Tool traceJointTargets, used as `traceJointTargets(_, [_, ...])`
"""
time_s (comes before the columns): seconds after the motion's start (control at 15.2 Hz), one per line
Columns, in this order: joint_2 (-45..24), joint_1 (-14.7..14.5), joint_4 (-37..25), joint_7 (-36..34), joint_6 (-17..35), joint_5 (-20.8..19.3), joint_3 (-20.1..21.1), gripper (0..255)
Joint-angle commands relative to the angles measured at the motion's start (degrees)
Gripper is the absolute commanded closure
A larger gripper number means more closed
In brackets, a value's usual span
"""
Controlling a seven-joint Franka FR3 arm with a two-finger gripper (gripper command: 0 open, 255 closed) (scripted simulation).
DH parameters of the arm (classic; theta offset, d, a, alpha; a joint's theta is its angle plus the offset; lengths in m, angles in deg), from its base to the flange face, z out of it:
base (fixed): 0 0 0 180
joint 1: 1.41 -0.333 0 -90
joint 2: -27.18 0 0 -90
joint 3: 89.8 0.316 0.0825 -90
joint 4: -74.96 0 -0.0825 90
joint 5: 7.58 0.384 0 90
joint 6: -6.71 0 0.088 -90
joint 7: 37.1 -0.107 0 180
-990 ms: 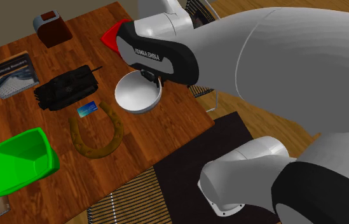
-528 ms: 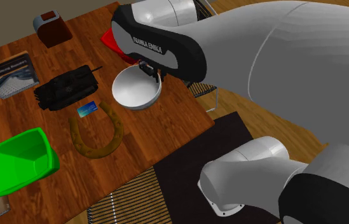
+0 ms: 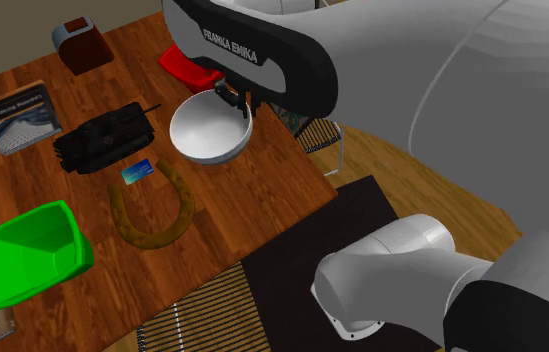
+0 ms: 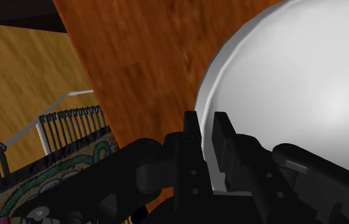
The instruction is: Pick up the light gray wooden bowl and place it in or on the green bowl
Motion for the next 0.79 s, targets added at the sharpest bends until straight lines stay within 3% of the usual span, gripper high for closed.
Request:
traceJointTargets(0.0, [0.24, 0.02, -1.33, -0.12, -1.56, -0.06, -0.08, 255])
traceJointTargets(0.73, [0.43, -0.41, -9.02, -2.13, -9.26, 0.14, 0.55, 255])
